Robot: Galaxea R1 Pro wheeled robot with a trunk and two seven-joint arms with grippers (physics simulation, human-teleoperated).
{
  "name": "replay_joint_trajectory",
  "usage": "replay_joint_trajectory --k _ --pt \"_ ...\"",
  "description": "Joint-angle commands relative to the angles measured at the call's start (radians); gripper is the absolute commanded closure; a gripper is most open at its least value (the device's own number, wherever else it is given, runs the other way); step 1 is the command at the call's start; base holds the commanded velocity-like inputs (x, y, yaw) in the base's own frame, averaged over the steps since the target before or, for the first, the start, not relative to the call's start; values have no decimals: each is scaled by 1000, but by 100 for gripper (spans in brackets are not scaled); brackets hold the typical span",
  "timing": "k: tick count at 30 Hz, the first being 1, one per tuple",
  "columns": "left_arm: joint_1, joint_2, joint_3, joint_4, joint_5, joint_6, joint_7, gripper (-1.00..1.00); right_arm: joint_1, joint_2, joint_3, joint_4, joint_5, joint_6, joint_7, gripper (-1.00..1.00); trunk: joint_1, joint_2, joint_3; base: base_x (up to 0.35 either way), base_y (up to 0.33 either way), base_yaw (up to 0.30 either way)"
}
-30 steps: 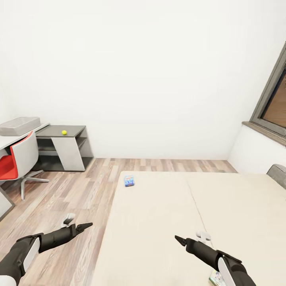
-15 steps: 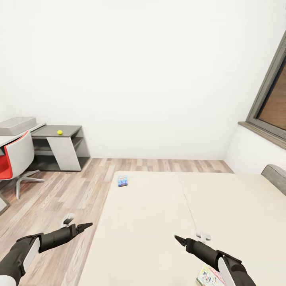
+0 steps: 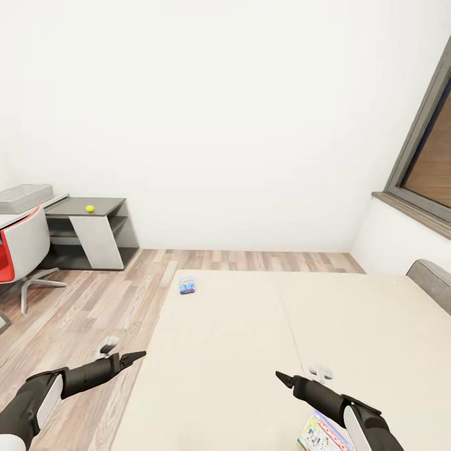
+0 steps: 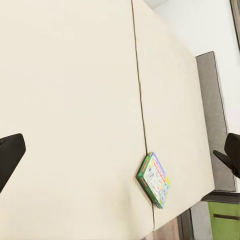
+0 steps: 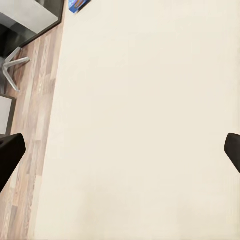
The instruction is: Put all the toys in the child's room - the three board games (two on the bed and one on the table), the two jigsaw puzzles on the table, and the tennis ball on the table - inside the toy box on the table in the child's room.
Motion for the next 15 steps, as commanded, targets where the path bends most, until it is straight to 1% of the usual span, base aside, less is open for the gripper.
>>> replay_joint_trajectory --k 1,11,15 --pt "-1 0 1 0 4 7 -2 -100 -1 0 -2 -1 -7 8 2 -100 1 -2 -2 0 -13 0" --pt "-1 1 1 0 4 7 -2 -100 -1 0 -2 -1 -7 8 2 -100 1 -2 -1 0 -4 -1" --pt "-1 0 1 0 4 7 -2 -100 -1 0 -2 -1 -7 8 2 -100 1 -2 2 0 0 -39"
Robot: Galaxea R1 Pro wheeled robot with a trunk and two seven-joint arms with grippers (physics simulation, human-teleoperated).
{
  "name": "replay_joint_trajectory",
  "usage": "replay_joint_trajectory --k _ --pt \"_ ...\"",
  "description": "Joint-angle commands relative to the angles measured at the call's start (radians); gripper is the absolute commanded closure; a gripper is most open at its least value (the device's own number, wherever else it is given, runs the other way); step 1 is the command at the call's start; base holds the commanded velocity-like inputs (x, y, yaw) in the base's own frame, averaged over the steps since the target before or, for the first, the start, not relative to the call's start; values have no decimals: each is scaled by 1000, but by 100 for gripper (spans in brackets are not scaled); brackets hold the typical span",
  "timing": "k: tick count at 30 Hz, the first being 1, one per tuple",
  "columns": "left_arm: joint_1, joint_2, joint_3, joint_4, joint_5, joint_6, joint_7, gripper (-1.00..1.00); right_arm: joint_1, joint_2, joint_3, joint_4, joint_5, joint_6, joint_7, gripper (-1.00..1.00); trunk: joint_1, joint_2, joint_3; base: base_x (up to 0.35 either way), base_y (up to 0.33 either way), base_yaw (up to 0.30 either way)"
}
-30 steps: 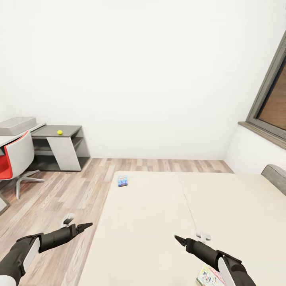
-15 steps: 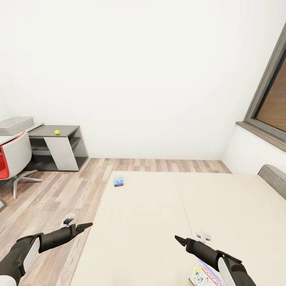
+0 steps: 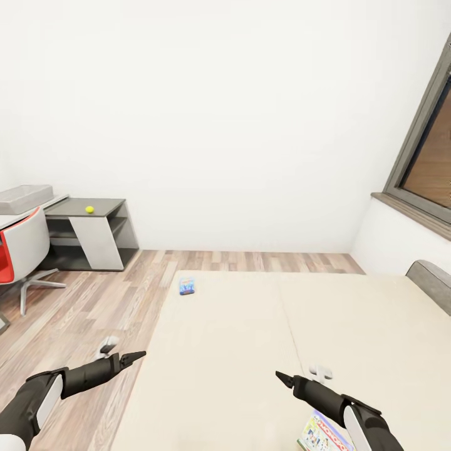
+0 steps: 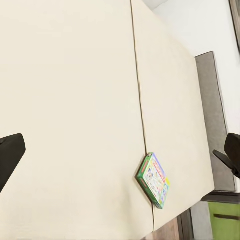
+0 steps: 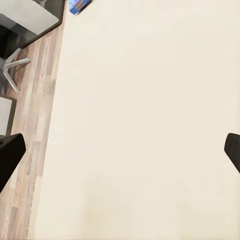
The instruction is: Put all the toys in the child's room - the three board games (two on the bed and one on the table), the two jigsaw puzzles on the table, and the tennis ball on the table - inside the toy box on the table in the child's room.
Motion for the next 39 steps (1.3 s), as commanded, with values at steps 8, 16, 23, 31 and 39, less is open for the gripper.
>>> replay_joint_trajectory --k 8,16,23,31,39 --pt "-1 0 1 0 4 7 -2 -100 -1 0 -2 -1 -7 8 2 -100 1 -2 1 0 0 -21" --pt "-1 0 1 0 4 7 -2 -100 -1 0 -2 -1 -7 8 2 -100 1 -2 1 -17 0 -3" --pt "-1 0 1 0 4 7 -2 -100 -1 0 -2 -1 -7 8 2 -100 1 -2 1 -88 0 0" --pt "-1 0 1 0 4 7 -2 -100 -1 0 -2 -1 -7 8 2 -100 1 -2 1 -23 0 0" --pt "-1 0 1 0 4 7 -2 -100 -1 0 -2 -1 -7 8 2 -100 1 -2 1 -3 0 0"
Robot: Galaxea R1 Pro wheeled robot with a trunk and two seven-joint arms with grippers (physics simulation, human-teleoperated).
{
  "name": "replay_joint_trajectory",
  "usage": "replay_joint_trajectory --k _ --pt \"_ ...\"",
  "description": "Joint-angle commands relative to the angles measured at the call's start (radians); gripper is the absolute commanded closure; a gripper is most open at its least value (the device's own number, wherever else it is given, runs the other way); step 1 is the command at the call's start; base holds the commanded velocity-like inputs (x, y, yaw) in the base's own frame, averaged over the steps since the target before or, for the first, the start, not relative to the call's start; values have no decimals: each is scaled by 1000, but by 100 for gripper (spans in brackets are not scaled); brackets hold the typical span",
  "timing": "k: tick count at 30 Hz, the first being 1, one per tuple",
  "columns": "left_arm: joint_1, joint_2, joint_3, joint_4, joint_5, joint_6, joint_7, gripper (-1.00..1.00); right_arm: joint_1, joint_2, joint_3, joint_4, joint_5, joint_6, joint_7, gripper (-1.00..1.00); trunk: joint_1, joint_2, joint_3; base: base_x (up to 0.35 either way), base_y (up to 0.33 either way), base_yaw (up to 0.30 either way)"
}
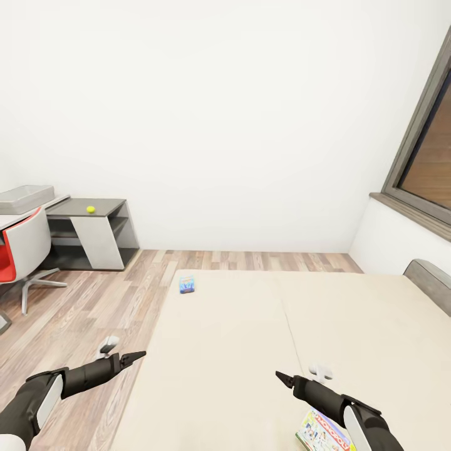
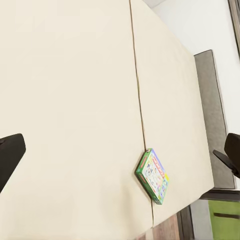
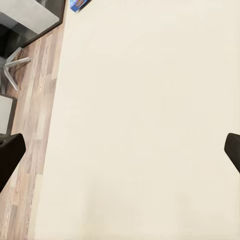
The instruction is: Put all the toys in the child's room - the three board games (two on the bed and one on the table), the two jigsaw puzzles on the table, and the tennis ball on the table - inside the toy box on the table in the child's room.
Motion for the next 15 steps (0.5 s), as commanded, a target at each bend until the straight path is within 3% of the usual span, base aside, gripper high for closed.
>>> replay_joint_trajectory --k 1,15 --pt "-1 0 1 0 4 7 -2 -100 -1 0 -2 -1 -8 8 2 -100 1 -2 -2 -1 0 -5" --pt "-1 -1 1 0 4 7 -2 -100 0 0 -2 -1 -7 9 2 -100 1 -2 3 0 0 -58"
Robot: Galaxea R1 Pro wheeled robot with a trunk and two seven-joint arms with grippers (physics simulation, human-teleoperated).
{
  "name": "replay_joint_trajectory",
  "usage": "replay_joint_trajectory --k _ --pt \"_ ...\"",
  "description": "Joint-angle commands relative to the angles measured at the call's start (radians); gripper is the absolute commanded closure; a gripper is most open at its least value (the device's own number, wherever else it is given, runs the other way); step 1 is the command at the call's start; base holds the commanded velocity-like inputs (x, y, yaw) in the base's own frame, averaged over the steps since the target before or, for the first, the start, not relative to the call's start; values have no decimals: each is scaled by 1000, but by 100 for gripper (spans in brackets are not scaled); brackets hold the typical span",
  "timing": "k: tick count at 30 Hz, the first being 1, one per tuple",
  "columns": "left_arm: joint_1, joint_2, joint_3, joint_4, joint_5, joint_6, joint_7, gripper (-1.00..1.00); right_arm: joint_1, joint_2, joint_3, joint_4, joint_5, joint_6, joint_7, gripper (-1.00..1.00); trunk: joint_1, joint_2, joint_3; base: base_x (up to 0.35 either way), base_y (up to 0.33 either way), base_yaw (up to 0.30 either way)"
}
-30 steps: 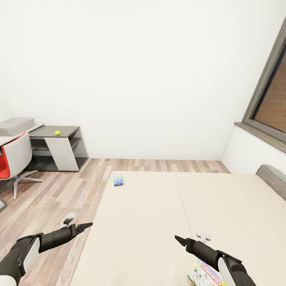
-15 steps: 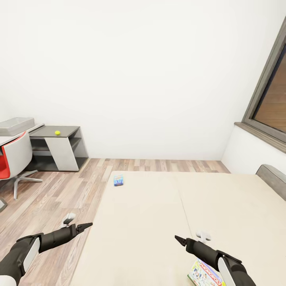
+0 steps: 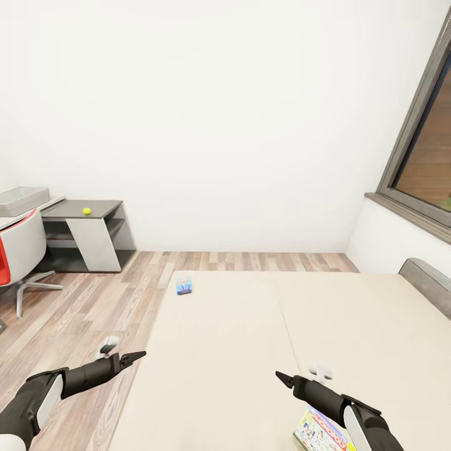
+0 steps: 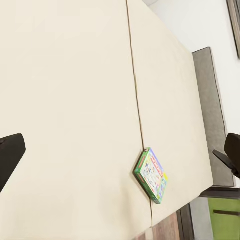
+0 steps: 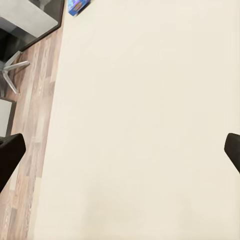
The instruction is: Put all the toys in the child's room - the three board games (two on the bed and one on the table), the two jigsaw puzzles on the table, and the tennis ball on the table - inside the toy box on the table in the child's room.
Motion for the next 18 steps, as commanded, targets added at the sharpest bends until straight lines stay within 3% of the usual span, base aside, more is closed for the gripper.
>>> replay_joint_trajectory --k 1,18 --pt "-1 0 1 0 4 7 -2 -100 -1 0 -2 -1 -7 9 2 -100 1 -2 -2 0 0 -13" --pt "-1 -2 1 0 4 7 -1 -100 -1 0 -2 -1 -7 9 2 -100 1 -2 -2 0 -19 -2"
